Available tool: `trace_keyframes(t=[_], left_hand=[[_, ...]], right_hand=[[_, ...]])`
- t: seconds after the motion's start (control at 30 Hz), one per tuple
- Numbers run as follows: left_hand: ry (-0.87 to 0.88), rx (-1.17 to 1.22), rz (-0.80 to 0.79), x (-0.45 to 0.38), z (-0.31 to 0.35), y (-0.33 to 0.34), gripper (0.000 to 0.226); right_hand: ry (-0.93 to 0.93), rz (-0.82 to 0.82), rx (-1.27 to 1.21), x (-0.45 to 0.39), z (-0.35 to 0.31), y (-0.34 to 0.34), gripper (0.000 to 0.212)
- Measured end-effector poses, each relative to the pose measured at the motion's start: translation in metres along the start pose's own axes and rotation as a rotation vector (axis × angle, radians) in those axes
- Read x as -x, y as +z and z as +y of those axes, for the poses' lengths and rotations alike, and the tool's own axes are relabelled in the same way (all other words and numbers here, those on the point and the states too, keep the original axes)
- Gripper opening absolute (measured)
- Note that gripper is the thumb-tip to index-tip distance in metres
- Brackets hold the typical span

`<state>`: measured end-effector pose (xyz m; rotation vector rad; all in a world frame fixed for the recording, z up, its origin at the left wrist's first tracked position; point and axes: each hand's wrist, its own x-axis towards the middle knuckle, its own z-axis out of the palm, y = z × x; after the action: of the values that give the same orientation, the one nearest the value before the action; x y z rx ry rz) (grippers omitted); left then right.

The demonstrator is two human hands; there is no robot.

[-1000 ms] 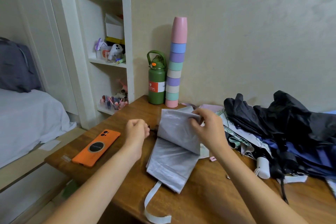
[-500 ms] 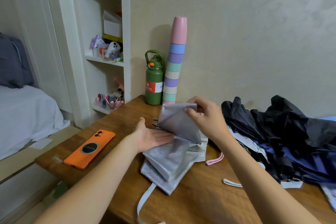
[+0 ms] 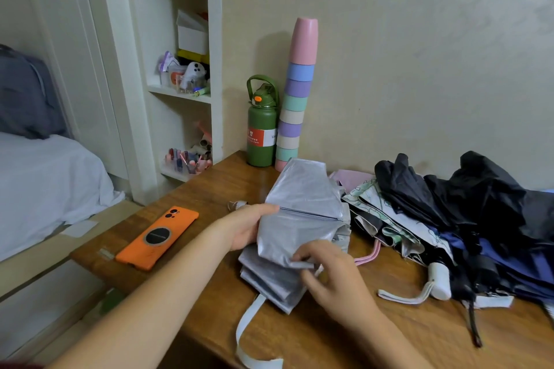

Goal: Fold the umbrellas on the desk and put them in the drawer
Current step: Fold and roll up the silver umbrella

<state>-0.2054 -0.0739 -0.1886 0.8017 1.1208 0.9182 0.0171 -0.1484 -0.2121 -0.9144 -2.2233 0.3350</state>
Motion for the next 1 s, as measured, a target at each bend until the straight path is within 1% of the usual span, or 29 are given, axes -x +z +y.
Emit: trace_keyframes(t=[0.1, 0.13, 0.17, 0.2, 0.3, 0.33, 0.37, 0.4, 0.47, 0.5, 0.57, 0.63, 0.67, 0.7, 0.73, 0.77, 0.8, 0.83, 0.87, 0.93, 1.0], left_hand=[[0.018, 0.138, 0.142, -0.004, -0.006, 0.004, 0.031], [0.036, 0.155, 0.212, -0.008, -0.008, 0.004, 0.03], [0.069, 0.122, 0.291, -0.009, -0.01, 0.004, 0.026], [0.124, 0.014, 0.377, -0.011, -0.011, 0.002, 0.023], [0.371, -0.51, 0.647, -0.003, -0.019, -0.011, 0.021], [0.463, -0.624, 0.691, 0.005, -0.022, -0.016, 0.021], [0.548, -0.704, 0.689, 0.013, -0.025, -0.021, 0.019], [0.634, -0.784, 0.65, 0.02, -0.028, -0.025, 0.017], [0.762, -0.954, 0.494, 0.029, -0.035, -0.034, 0.012], [0.788, -1.041, 0.403, 0.034, -0.039, -0.035, 0.014], [0.751, -1.207, 0.232, 0.038, -0.046, -0.038, 0.031], [0.669, -1.283, 0.134, 0.041, -0.052, -0.035, 0.042], [0.673, -1.256, 0.145, 0.042, -0.055, -0.032, 0.041], [0.72, -1.187, 0.221, 0.043, -0.058, -0.027, 0.034], [0.775, -1.096, 0.349, 0.044, -0.06, -0.023, 0.023], [0.796, -1.013, 0.496, 0.046, -0.061, -0.019, 0.02], [0.767, -0.963, 0.613, 0.048, -0.059, -0.017, 0.024], [0.704, -0.951, 0.672, 0.05, -0.058, -0.015, 0.031], [0.624, -0.962, 0.677, 0.051, -0.056, -0.015, 0.038], [0.487, -0.943, 0.61, 0.057, -0.053, -0.012, 0.049], [0.409, -0.846, 0.527, 0.062, -0.05, -0.009, 0.051]], right_hand=[[-0.006, 0.088, 0.017, -0.014, -0.003, -0.007, 0.018], [-0.007, 0.088, 0.02, -0.018, -0.003, -0.008, 0.017], [-0.01, 0.072, 0.024, -0.021, -0.004, -0.008, 0.016], [-0.016, 0.044, 0.027, -0.022, -0.005, -0.006, 0.016], [-0.039, -0.042, 0.025, -0.017, -0.004, 0.004, 0.017], [-0.049, -0.06, 0.031, -0.013, -0.003, 0.008, 0.018], [-0.064, -0.072, 0.044, -0.009, -0.001, 0.011, 0.019], [-0.085, -0.081, 0.064, -0.007, 0.001, 0.014, 0.021], [-0.133, -0.098, 0.111, -0.003, 0.004, 0.017, 0.023], [-0.156, -0.111, 0.138, -0.003, 0.005, 0.019, 0.024], [-0.212, -0.128, 0.203, -0.002, 0.004, 0.023, 0.021], [-0.266, -0.105, 0.278, 0.0, 0.003, 0.027, 0.016], [-0.281, -0.075, 0.31, 0.001, 0.003, 0.027, 0.015], [-0.285, -0.041, 0.332, 0.001, 0.003, 0.027, 0.015], [-0.281, -0.011, 0.342, 0.002, 0.003, 0.026, 0.017], [-0.272, 0.013, 0.346, 0.003, 0.003, 0.024, 0.019], [-0.262, 0.033, 0.347, 0.003, 0.003, 0.022, 0.02], [-0.253, 0.052, 0.347, 0.004, 0.003, 0.021, 0.021], [-0.248, 0.07, 0.346, 0.004, 0.003, 0.02, 0.02], [-0.251, 0.108, 0.34, 0.005, 0.002, 0.019, 0.016], [-0.257, 0.145, 0.339, 0.005, 0.001, 0.019, 0.007]])
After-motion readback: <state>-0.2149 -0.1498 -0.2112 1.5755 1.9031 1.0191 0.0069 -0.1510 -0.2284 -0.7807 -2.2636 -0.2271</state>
